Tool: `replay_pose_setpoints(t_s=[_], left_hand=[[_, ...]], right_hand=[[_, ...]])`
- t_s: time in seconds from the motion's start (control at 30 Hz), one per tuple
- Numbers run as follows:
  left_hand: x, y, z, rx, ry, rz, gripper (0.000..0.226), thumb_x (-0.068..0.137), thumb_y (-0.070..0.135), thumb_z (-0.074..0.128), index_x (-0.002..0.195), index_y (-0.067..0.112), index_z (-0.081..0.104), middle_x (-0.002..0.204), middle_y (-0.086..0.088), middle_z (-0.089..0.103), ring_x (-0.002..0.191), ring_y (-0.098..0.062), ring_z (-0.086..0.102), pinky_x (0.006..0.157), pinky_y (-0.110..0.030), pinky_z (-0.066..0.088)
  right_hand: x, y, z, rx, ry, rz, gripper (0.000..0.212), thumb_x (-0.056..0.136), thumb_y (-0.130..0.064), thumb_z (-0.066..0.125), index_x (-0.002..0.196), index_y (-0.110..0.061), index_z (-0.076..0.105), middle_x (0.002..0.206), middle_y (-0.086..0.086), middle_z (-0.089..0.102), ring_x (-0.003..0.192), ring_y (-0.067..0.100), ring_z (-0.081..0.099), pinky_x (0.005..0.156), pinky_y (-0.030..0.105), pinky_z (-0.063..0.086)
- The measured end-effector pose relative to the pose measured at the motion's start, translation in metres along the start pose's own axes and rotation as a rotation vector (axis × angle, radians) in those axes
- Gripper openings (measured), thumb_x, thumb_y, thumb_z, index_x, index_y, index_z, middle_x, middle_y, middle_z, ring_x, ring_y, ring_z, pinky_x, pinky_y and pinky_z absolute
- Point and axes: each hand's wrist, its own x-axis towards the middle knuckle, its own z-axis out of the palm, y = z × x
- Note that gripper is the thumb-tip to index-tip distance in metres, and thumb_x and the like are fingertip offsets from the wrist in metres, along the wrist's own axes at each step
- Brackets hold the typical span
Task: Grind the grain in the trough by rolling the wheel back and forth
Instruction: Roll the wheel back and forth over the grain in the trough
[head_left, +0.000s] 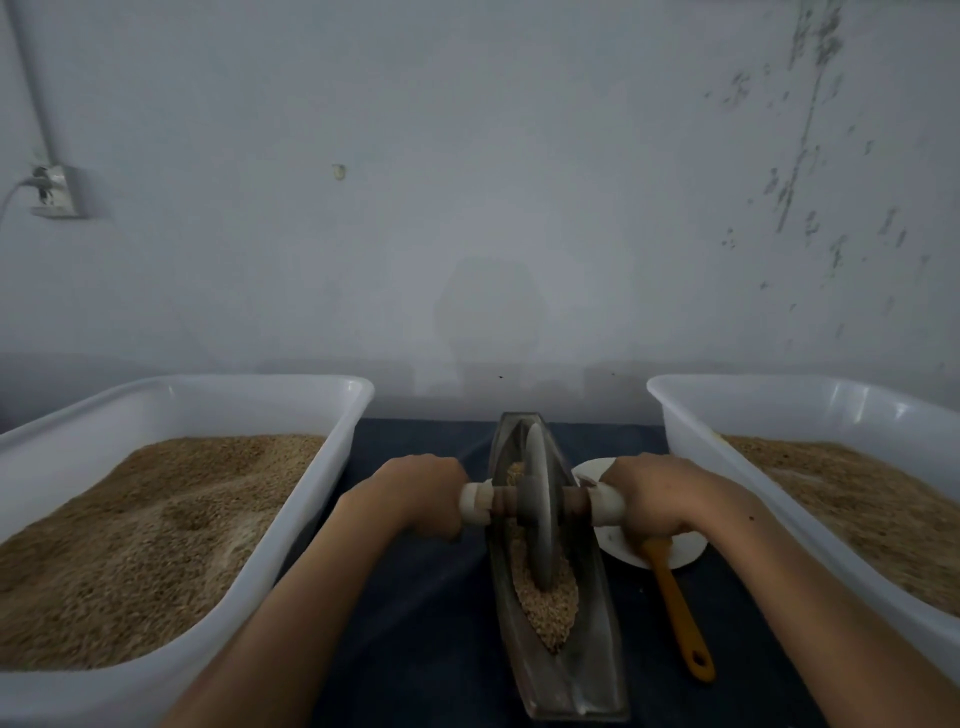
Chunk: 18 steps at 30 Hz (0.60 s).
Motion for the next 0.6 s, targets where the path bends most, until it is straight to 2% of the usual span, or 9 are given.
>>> replay_pose_setpoints(t_s=[0.07, 0.13, 0.23, 0.3, 0.4, 0.5, 0.6], left_hand=[[0.001, 0.001, 0.002, 0.036, 0.071, 0.001, 0.02, 0.08, 0.028, 0.068, 0.092, 0.025, 0.052, 0.083, 0.007, 0.053, 0.078, -0.013, 0.053, 0.07, -0.028, 0.04], [0.002, 0.001, 0.006, 0.079, 0.186, -0.003, 0.02, 0.081, 0.029, 0.065, 0.098, 0.023, 0.056, 0.084, 0.006, 0.055, 0.078, -0.013, 0.053, 0.07, -0.028, 0.04], [0.004, 0.001, 0.012, 0.095, 0.355, -0.029, 0.016, 0.085, 0.031, 0.061, 0.098, 0.024, 0.054, 0.093, 0.004, 0.062, 0.08, -0.014, 0.054, 0.069, -0.028, 0.038], [0.005, -0.001, 0.016, 0.067, 0.395, -0.046, 0.017, 0.085, 0.032, 0.06, 0.097, 0.024, 0.051, 0.095, 0.003, 0.062, 0.077, -0.013, 0.05, 0.069, -0.028, 0.036], [0.005, -0.002, 0.016, 0.039, 0.359, -0.035, 0.019, 0.085, 0.031, 0.061, 0.1, 0.023, 0.053, 0.096, 0.003, 0.062, 0.077, -0.011, 0.048, 0.07, -0.028, 0.037], [0.004, -0.003, 0.011, 0.024, 0.229, -0.011, 0.017, 0.083, 0.028, 0.064, 0.096, 0.025, 0.053, 0.091, 0.005, 0.059, 0.078, -0.011, 0.05, 0.071, -0.027, 0.039], [0.001, -0.003, 0.004, -0.02, 0.06, 0.008, 0.019, 0.081, 0.025, 0.067, 0.092, 0.025, 0.052, 0.087, 0.006, 0.055, 0.079, -0.012, 0.052, 0.071, -0.027, 0.041]], right_hand=[[0.002, 0.001, 0.002, 0.028, 0.015, 0.009, 0.019, 0.085, -0.019, 0.065, 0.103, -0.021, 0.059, 0.097, 0.0, 0.063, 0.091, 0.016, 0.062, 0.083, 0.03, 0.052], [0.004, 0.001, 0.005, 0.036, 0.079, 0.02, 0.022, 0.086, -0.018, 0.063, 0.107, -0.023, 0.059, 0.094, -0.002, 0.061, 0.088, 0.015, 0.06, 0.08, 0.029, 0.05], [0.006, -0.002, 0.009, 0.006, 0.245, 0.034, 0.016, 0.087, -0.016, 0.059, 0.094, -0.028, 0.053, 0.098, -0.004, 0.063, 0.086, 0.016, 0.059, 0.081, 0.03, 0.049], [0.007, -0.005, 0.011, -0.03, 0.356, 0.039, 0.017, 0.088, -0.015, 0.057, 0.09, -0.03, 0.048, 0.102, -0.002, 0.064, 0.091, 0.018, 0.06, 0.083, 0.032, 0.049], [0.004, -0.006, 0.009, -0.057, 0.355, 0.03, 0.016, 0.087, -0.015, 0.057, 0.094, -0.029, 0.051, 0.104, -0.001, 0.063, 0.094, 0.019, 0.06, 0.083, 0.033, 0.049], [0.001, -0.005, 0.004, -0.063, 0.236, 0.012, 0.022, 0.085, -0.015, 0.059, 0.105, -0.025, 0.057, 0.1, -0.001, 0.062, 0.09, 0.017, 0.059, 0.078, 0.03, 0.048], [-0.002, -0.004, -0.002, -0.043, 0.085, -0.006, 0.02, 0.083, -0.016, 0.063, 0.099, -0.025, 0.054, 0.087, -0.003, 0.056, 0.082, 0.015, 0.056, 0.07, 0.027, 0.044]])
